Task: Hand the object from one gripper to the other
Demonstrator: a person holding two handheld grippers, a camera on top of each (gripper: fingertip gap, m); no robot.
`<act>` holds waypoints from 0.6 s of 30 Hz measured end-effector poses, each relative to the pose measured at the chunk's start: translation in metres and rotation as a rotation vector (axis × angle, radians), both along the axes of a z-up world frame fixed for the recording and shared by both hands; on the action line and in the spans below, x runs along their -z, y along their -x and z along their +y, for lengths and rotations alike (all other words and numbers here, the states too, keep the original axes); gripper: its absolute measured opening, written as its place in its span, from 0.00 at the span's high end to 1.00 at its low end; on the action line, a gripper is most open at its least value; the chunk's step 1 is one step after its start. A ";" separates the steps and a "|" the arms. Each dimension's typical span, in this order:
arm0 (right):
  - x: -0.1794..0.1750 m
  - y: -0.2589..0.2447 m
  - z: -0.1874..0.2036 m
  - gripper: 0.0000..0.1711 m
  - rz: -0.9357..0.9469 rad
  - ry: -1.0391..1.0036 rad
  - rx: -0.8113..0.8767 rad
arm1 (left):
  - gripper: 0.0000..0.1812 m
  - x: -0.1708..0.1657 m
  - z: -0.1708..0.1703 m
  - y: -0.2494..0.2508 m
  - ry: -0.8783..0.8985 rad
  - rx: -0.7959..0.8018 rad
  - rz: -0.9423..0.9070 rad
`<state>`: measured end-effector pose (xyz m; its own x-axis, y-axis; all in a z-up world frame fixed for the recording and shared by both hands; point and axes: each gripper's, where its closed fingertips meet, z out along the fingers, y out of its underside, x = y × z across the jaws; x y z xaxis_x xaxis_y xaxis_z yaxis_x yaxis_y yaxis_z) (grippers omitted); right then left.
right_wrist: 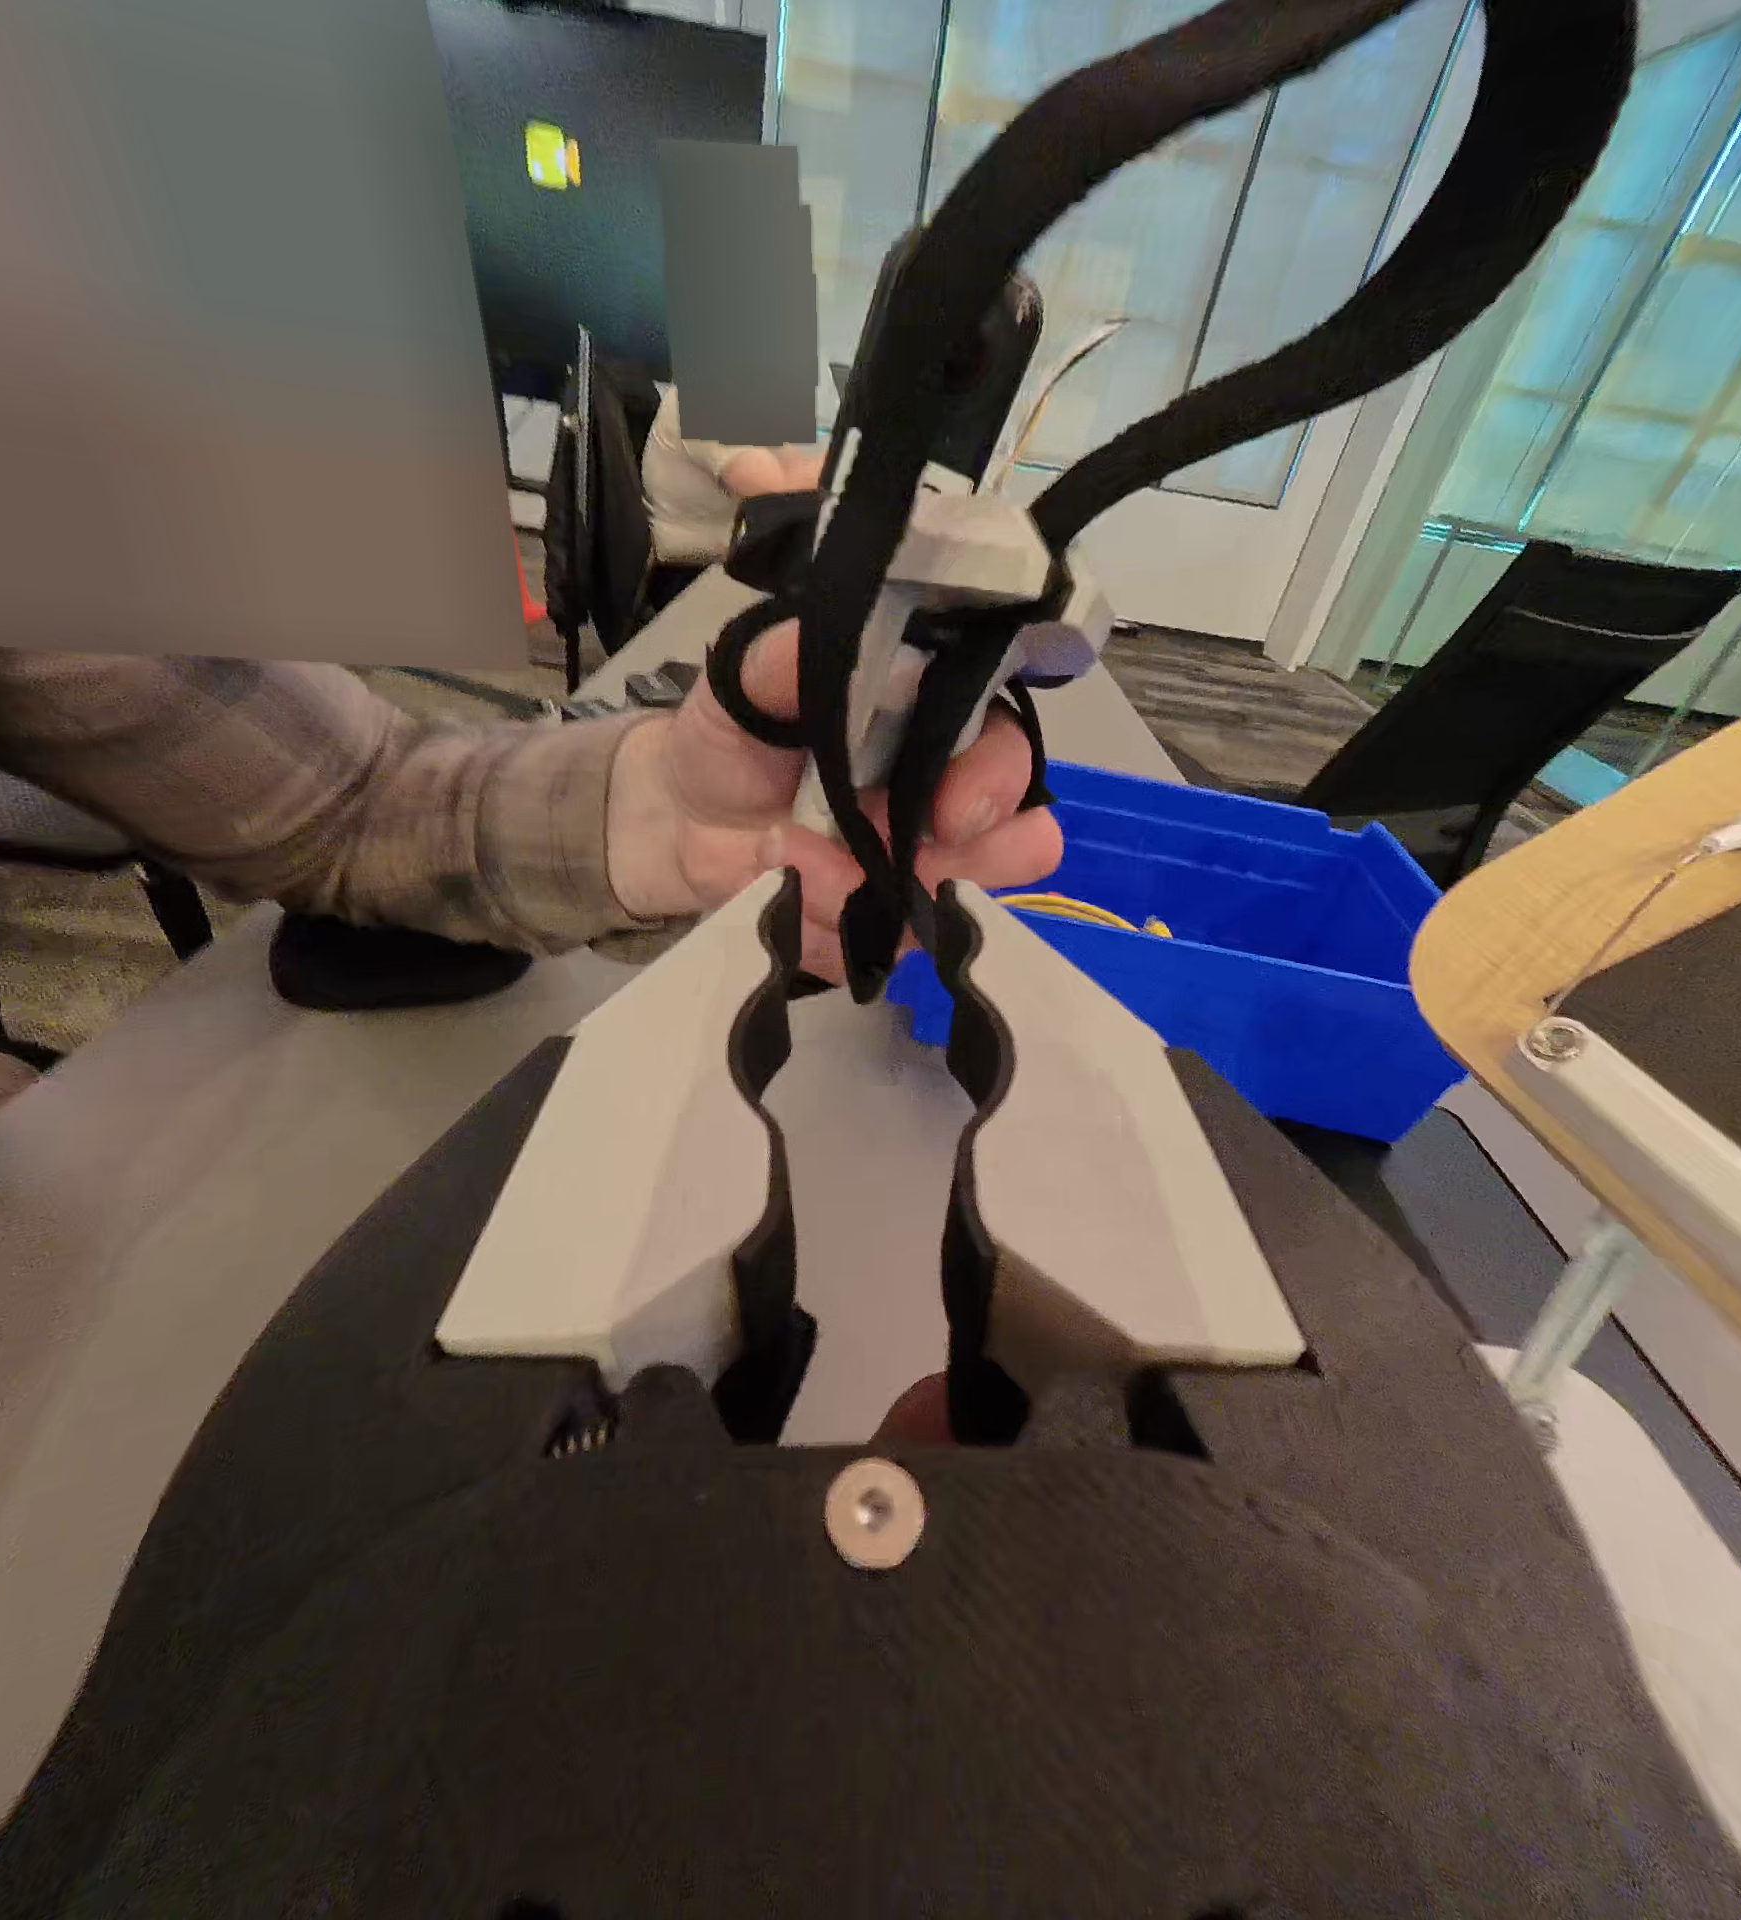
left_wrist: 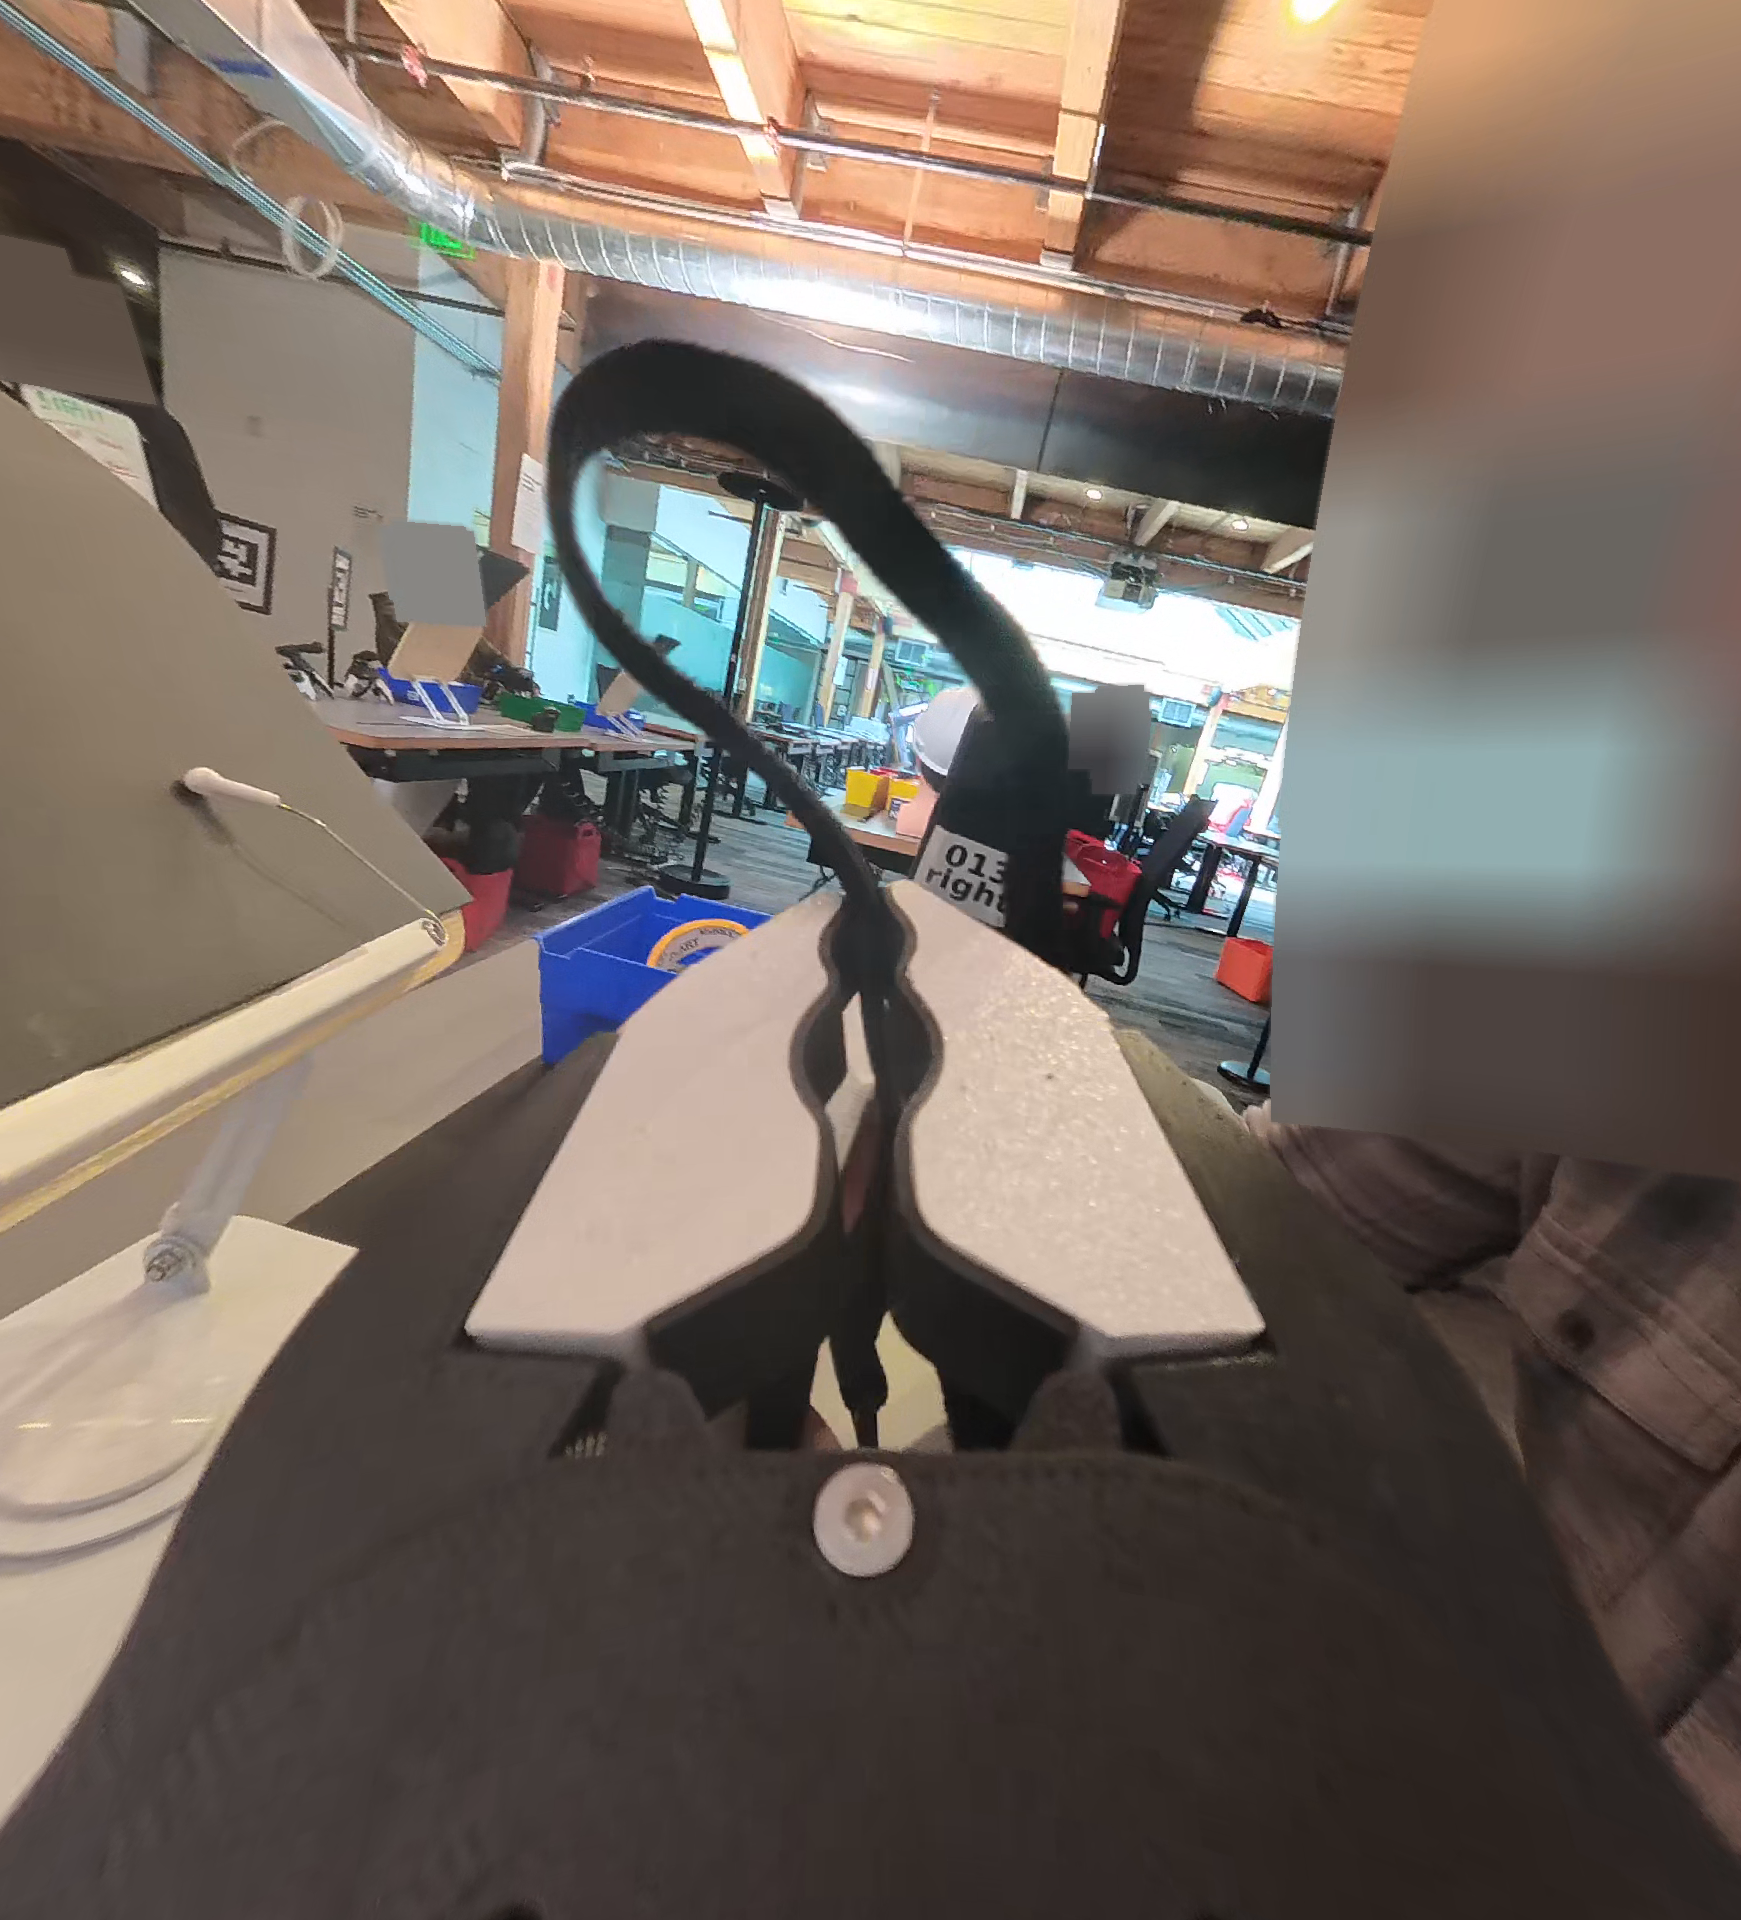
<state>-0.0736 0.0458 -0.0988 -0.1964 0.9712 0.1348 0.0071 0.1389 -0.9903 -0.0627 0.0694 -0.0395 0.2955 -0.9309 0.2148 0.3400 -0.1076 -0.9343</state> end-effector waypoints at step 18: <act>-0.027 -0.008 -0.005 1.00 0.175 0.142 -0.064 | 0.97 0.006 0.020 0.009 0.009 -0.119 0.037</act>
